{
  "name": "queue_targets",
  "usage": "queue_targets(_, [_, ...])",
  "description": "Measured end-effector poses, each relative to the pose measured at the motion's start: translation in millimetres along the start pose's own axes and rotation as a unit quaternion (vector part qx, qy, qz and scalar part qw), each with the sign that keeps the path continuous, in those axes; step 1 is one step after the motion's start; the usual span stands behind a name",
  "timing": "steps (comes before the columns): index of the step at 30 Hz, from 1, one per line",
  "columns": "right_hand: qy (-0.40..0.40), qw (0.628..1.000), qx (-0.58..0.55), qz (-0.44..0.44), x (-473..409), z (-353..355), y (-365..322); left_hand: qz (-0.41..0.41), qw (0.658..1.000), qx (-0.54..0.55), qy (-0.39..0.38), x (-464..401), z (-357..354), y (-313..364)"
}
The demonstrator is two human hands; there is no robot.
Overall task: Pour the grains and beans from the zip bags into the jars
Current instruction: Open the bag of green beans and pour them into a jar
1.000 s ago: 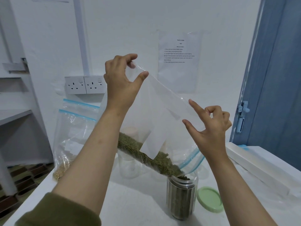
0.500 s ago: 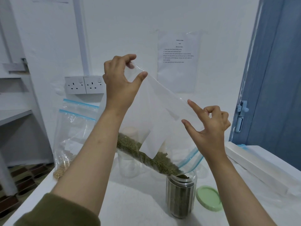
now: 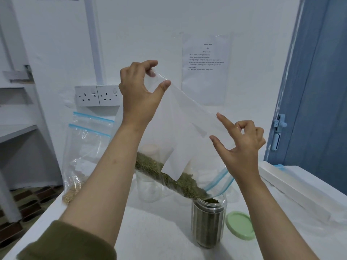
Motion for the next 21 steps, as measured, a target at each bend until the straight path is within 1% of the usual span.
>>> queue_targets(11, [-0.002,1.000,0.006,-0.004,1.3,-1.5,3.0,0.002,1.000,0.001,0.000,1.0,-0.2,-0.1])
queue_targets(21, [-0.003,1.000,-0.001,0.013,5.4,-5.6,8.6,0.000,1.000,0.000,-0.002,-0.9,-3.7,3.7])
Point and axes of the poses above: each hand's wrist, its own x-axis away from the middle knuckle, its own z-axis out of the back of the hand, y = z × x, the point moved 2 cm from there along -x, towards the middle knuckle, and after that the axes turned 2 degrees about -y, right-handed, at the moved point
